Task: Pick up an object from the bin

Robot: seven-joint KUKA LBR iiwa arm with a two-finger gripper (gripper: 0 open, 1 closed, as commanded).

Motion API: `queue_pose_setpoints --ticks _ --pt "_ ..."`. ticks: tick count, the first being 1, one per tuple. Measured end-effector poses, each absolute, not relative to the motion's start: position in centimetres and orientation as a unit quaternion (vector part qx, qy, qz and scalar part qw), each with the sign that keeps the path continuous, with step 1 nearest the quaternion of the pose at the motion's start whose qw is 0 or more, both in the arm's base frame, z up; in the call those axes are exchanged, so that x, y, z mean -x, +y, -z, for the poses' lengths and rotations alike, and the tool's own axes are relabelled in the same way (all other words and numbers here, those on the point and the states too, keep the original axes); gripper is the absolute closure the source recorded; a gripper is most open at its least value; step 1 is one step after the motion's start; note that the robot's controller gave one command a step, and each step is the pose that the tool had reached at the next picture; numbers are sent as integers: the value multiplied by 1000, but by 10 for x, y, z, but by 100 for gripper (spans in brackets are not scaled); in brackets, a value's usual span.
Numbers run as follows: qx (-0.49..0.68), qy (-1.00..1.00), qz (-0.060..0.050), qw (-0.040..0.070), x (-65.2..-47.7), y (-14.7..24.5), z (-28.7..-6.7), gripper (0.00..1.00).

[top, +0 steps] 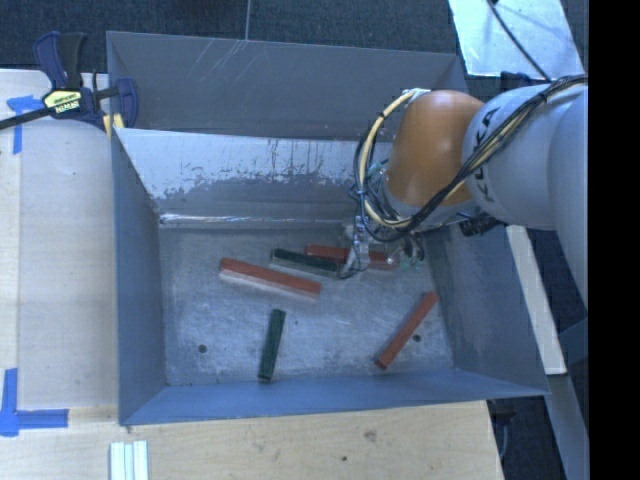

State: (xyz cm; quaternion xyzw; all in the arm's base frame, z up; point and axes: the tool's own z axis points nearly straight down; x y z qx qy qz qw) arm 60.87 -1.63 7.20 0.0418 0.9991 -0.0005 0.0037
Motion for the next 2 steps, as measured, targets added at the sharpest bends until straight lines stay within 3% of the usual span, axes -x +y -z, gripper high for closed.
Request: queue_pose_setpoints --ticks 2 --pt "-42 999 1 4 -609 -16 -72 100"
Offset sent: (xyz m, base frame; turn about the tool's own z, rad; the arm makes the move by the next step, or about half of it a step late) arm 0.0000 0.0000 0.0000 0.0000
